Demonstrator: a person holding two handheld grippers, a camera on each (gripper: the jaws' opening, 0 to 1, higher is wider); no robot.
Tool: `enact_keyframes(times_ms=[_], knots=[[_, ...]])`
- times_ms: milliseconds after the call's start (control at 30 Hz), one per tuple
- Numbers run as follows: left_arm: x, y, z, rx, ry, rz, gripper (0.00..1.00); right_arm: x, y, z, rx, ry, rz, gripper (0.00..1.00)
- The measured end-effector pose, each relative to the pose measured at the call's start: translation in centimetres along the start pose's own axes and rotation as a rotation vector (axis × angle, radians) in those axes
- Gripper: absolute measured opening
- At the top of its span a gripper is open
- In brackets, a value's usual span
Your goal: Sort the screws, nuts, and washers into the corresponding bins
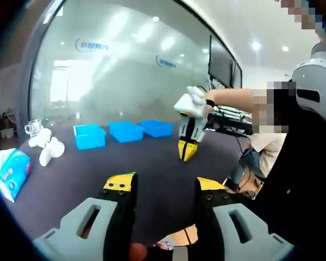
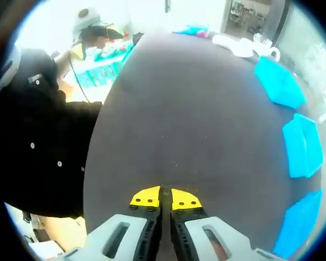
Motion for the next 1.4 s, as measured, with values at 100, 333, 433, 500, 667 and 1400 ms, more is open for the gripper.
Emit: enact_keyframes(times_ms=[100, 333, 433, 500, 667, 1400], knots=[[-0.1, -0.3, 0.0, 0.011, -0.005, 0.003, 0.39, -0.5, -0.3, -1.4, 0.101, 0.027, 0.039, 0.02], [-0.6, -1.3, 0.1, 0.051, -0.035, 0.004, 0.39, -0.9, -0.5, -5.7, 0.389, 0.161, 0.165, 0.02], [-1.0, -1.8, 0.1, 0.069, -0.055, 0.005, 0.39, -0.8, -0.1, -7.5, 0.505, 0.254, 0.221, 0.02], [-1.2, -2.1, 0.1, 0.075, -0.07, 0.008, 0.39, -0.9, 0.3, -8.5, 0.582, 0.304, 0.273, 0.02], [-1.7, -2.6, 0.2, 0.089, -0.102, 0.014, 0.4, -1.4, 1.1, -9.8, 0.723, 0.454, 0.367, 0.02], [-2.3, -3.6, -0.2, 0.09, -0.254, 0.021, 0.42, 4.7, -1.1, -12.6, 0.983, 0.761, 0.571, 0.02]])
Point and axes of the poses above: the point that each gripper's makers call its tool centre point, and the gripper's own axes: z roughly forward along the fingers, x roughly to its right, y roughly out of its underside, the point moved 6 cm from there along -z, roughly backward along the fingers
